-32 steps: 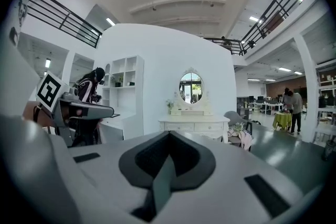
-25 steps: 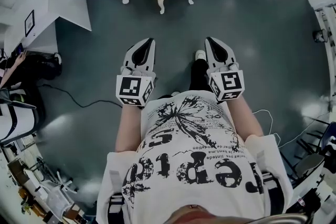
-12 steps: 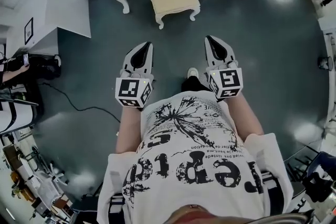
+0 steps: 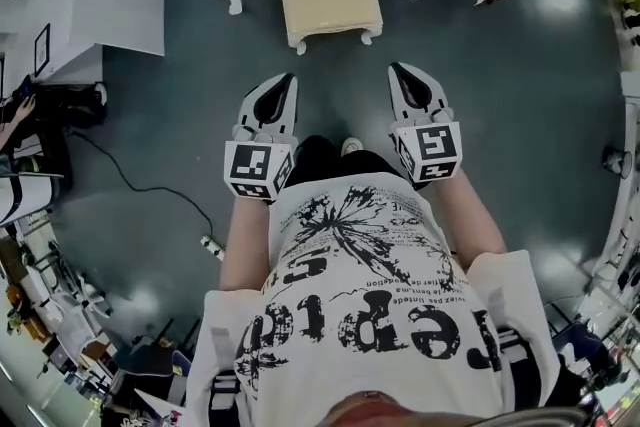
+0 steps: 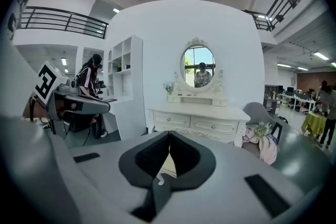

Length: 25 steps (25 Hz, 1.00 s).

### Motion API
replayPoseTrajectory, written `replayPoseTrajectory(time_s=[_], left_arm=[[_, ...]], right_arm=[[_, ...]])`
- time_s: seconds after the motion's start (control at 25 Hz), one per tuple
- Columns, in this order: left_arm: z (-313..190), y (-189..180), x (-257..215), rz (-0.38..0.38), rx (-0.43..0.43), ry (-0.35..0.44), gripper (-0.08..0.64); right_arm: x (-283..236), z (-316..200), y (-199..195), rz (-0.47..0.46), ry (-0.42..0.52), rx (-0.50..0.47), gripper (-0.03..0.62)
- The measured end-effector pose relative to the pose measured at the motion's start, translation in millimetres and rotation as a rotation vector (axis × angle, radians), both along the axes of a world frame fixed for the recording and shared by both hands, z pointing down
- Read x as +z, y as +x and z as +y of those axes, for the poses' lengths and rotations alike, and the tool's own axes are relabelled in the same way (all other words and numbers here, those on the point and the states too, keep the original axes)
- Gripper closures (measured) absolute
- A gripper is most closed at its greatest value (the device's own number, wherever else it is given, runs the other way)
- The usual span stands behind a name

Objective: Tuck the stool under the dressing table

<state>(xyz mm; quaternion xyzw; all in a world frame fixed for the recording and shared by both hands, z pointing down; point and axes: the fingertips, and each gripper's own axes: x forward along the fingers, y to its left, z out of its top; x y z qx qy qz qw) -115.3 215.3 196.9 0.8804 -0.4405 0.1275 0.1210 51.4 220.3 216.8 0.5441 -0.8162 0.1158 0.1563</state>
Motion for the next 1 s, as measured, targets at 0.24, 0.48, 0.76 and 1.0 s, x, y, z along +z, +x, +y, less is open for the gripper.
replayPoseTrajectory(time_s=[0.24,0.48,0.76,1.0], left_arm=[[-73.1,-0.6,40.3,0.011,-0.02,-0.07,0.54],[-165.7,4.1,86.2,0.034,-0.027,-0.136,0.54],[-248.9,13.1,149.7,-0.013,-0.012,-0.191,0.54],[-266.7,23.9,214.4,-0.016,-0.021,-0.287,0.54]], right_arm=[[39.6,-75.9,-7.2,0.015,-0.068,-0.023,0.574],[77.2,-160.0,-11.1,0.029,-0.143,-0.04,0.574],[141.1,-246.0,-15.0,0.061,-0.21,-0.081,0.574],[220.3,-267.3,-12.3,0.049,-0.35,-0.103,0.574]])
